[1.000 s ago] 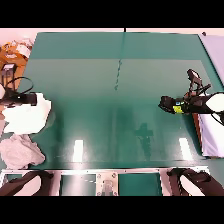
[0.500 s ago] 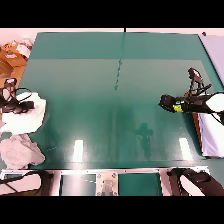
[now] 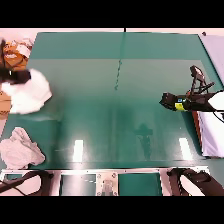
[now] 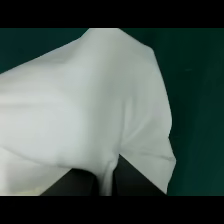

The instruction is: Fold the shirts.

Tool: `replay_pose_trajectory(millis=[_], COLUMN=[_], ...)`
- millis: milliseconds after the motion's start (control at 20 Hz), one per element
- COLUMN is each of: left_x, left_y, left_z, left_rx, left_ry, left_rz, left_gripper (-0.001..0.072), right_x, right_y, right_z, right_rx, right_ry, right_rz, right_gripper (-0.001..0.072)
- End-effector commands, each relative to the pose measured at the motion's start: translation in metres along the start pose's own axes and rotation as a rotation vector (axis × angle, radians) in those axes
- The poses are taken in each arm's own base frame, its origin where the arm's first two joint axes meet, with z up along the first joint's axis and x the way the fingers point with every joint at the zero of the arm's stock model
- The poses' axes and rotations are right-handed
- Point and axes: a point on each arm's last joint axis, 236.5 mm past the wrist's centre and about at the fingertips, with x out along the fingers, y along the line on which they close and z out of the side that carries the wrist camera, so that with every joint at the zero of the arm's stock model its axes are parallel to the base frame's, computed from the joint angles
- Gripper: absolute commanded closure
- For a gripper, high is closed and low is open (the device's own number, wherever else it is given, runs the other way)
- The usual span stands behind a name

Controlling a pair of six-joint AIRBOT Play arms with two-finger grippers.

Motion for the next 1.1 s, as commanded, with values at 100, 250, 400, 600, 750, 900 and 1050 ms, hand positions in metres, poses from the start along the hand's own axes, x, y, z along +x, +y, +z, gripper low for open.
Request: replay_pose_trajectory(millis=[100, 250, 400, 600, 750, 900, 1050], left_x=[-0.111, -0.109, -0.07, -0.04, -0.036, -0.029, -0.011], left_y=[-0.198, -0.28, -0.329, -0.334, -0.294, -0.246, -0.224], left_z=[0.013, -0.037, -0.099, -0.134, -0.121, -0.146, -0.205], left_rx=[0.213, 0.309, 0.387, 0.353, 0.316, 0.273, 0.249], left_ry=[-0.142, -0.044, 0.084, 0.243, 0.295, 0.471, 0.651], left_rz=[-0.433, -0.582, -0.624, -0.603, -0.547, -0.474, -0.433], left_gripper=[0.0686, 0.0685, 0.0488, 0.0003, 0.0003, 0.0003, 0.0003], right_x=[-0.024, -0.028, -0.028, -0.028, -0.026, -0.003, 0.046], right_y=[-0.011, -0.018, -0.018, -0.021, -0.039, -0.06, -0.067], right_z=[0.024, 0.029, 0.027, 0.018, 0.023, 0.026, 0.025], right_rx=[0.012, 0.029, 0.017, -0.002, 0.037, 0.074, 0.111], right_ry=[-0.039, -0.048, -0.042, -0.001, 0.004, 0.052, 0.129], right_rz=[-0.022, -0.033, -0.033, -0.042, -0.069, -0.074, -0.022], right_gripper=[0.0701, 0.0701, 0.0699, 0.0368, 0.0293, 0.0287, 0.0289])
